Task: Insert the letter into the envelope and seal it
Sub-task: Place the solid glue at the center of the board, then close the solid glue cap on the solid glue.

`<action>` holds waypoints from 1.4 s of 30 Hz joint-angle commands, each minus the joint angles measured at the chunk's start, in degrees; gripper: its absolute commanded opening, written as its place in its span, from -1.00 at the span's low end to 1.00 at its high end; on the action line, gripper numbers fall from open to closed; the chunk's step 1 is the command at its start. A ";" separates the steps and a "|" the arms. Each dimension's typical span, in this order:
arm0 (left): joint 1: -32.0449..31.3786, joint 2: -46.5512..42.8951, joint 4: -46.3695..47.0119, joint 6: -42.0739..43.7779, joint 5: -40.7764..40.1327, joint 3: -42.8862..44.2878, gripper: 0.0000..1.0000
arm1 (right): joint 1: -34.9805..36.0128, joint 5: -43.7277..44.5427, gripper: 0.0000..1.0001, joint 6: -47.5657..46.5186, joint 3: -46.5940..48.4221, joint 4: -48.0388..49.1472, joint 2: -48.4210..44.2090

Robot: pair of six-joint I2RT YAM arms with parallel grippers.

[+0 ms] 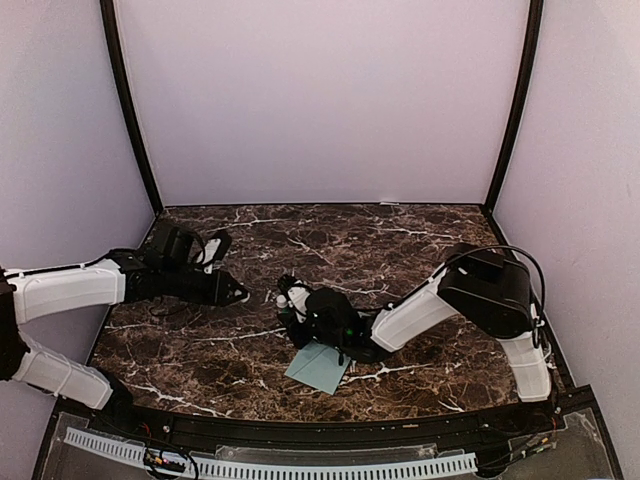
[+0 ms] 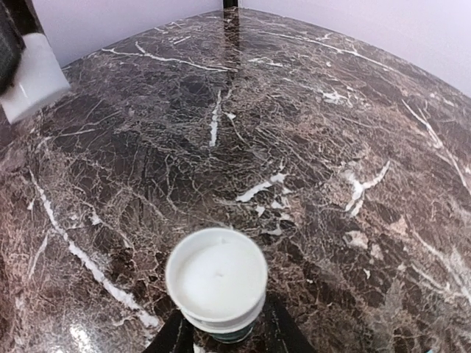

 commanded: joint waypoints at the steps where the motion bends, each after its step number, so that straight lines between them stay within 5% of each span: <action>1: 0.12 -2.05 -2.13 2.04 3.03 2.51 -0.65 | 0.28 -1.74 -0.19 -0.84 -0.96 1.31 -1.42; 5: 0.12 -1.35 -3.37 3.93 4.97 4.03 -0.64 | 0.39 -1.43 0.06 -1.11 -3.78 2.81 -4.21; 17: -5.53 8.46 -15.58 8.29 -0.51 17.30 -0.53 | 0.10 2.99 0.32 0.41 -15.75 3.22 -22.59; 28: -11.13 16.34 -17.82 7.09 -8.91 24.13 -0.52 | -4.19 8.44 0.34 4.66 -29.94 4.42 -38.34; 42: -13.88 20.53 -19.31 6.99 -12.29 27.82 -0.49 | -5.08 7.62 0.33 5.86 -31.21 6.17 -38.83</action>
